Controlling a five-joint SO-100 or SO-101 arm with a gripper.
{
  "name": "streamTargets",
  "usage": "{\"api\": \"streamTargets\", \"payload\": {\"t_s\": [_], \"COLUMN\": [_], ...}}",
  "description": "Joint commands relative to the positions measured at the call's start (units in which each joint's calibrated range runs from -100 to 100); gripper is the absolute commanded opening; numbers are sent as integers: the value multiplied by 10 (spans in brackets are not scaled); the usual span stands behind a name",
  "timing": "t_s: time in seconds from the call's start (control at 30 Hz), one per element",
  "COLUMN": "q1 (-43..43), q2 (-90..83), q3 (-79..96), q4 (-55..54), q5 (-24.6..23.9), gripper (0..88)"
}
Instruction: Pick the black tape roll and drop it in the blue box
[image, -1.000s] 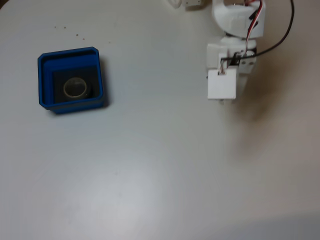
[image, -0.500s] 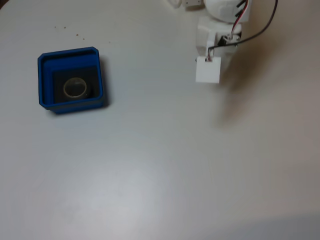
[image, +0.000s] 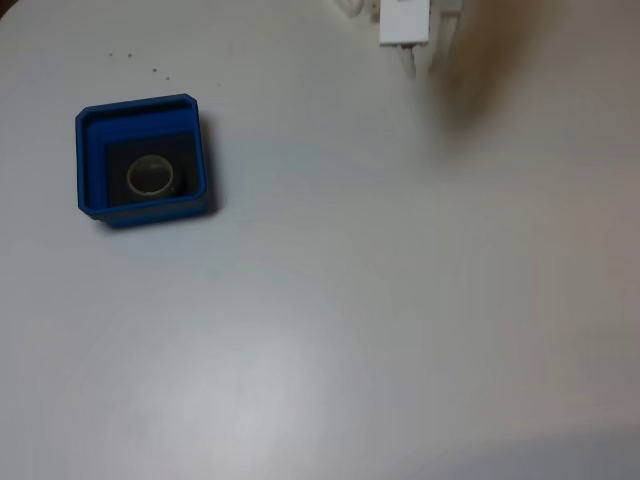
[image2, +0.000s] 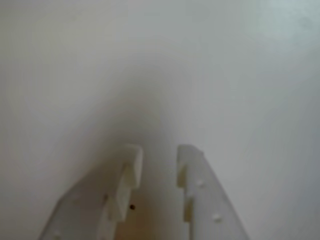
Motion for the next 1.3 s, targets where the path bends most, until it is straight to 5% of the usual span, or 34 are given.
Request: {"api": "streamTargets", "payload": {"t_s": [0.0,0.8,1.27], "q1": [5,4,0], "q2": [-73,-513,-538], "q3": [55,387,612], "q4": [-8,-7,-9], "q5": [2,2,2], "gripper": [7,7,7]}}
